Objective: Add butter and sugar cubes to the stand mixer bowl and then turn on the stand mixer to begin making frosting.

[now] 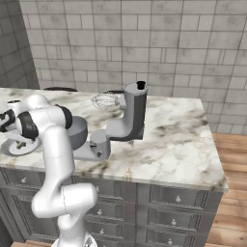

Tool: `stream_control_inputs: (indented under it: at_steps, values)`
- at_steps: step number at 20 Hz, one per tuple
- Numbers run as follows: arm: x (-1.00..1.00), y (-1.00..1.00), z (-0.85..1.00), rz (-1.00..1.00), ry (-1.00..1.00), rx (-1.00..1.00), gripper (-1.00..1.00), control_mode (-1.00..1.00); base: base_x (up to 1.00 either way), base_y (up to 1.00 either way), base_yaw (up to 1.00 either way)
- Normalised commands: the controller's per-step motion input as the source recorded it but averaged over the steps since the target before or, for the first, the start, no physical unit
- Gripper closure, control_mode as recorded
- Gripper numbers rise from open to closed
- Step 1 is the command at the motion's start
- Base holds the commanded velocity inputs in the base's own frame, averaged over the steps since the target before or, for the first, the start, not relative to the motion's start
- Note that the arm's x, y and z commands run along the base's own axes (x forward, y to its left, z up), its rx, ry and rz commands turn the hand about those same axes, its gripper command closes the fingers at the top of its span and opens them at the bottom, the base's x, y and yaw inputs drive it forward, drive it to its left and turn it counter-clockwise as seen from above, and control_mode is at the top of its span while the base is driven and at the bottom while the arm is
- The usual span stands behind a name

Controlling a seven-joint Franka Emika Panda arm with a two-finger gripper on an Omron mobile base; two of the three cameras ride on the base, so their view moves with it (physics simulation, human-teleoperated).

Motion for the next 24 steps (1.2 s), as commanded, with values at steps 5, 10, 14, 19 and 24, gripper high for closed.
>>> stream_control_inputs:
  at_steps: [5,10,14,19,24]
  values:
    - [-0.44,-0.05,0.41,-0.01,-0.04,0.01,1.00,-1.00,0.00,0.00,0.00]
    - [-0.59,-0.27,0.98,-0.01,-0.11,0.03,1.00,-1.00,0.00,0.00,0.00]
    - [-0.45,-0.50,0.95,-0.04,-0.10,0.01,1.00,-1.00,0.00,0.00,0.00]
    - [-0.16,-0.64,0.81,-0.05,-0.05,0.02,1.00,-1.00,0.00,0.00,0.00]
    - [0.00,-0.68,0.80,-0.04,0.00,0.05,1.00,-1.00,0.00,0.00,0.00]
